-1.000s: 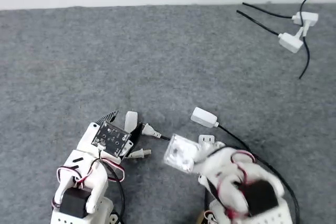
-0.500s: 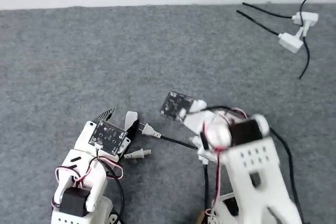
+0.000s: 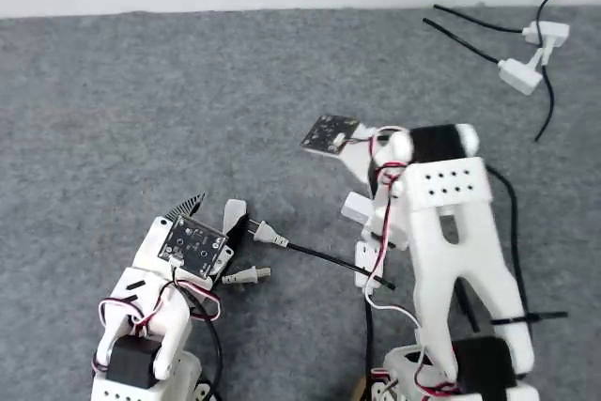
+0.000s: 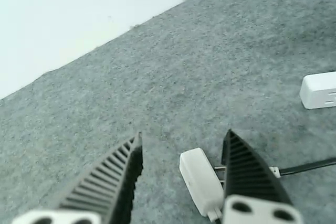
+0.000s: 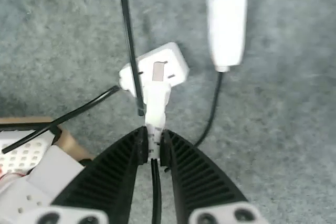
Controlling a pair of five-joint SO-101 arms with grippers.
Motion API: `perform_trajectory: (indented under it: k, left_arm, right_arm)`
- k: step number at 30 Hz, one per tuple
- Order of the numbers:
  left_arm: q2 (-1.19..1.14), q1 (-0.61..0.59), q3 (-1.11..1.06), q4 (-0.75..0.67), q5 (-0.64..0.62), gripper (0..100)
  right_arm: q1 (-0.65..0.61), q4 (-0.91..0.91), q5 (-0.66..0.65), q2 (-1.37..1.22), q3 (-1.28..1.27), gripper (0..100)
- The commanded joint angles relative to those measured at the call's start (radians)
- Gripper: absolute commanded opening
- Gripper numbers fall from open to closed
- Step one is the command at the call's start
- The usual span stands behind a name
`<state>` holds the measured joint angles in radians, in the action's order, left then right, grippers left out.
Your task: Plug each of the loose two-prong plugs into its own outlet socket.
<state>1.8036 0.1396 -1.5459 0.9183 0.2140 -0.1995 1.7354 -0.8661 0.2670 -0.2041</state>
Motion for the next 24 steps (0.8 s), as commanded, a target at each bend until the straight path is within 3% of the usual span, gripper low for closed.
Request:
perform_trajectory:
  k: [1,11,17,24]
  left_arm:
    - [0.003,0.012,0.007,-0.029,-0.014,24]
    - [0.005,0.259,0.061,0.052,0.02,24]
    - [0.005,0.273,0.101,0.095,0.021,24]
    - [0.005,0.272,0.094,0.097,0.026,24]
  right_arm:
    - [-0.022,0.018,-0.011,0.035,0.058,0.9]
    - [-0.321,0.027,0.167,0.136,0.044,0.9]
    - [-0.473,0.027,0.262,0.151,0.046,0.9]
    - [-0.544,0.027,0.307,0.153,0.054,0.9]
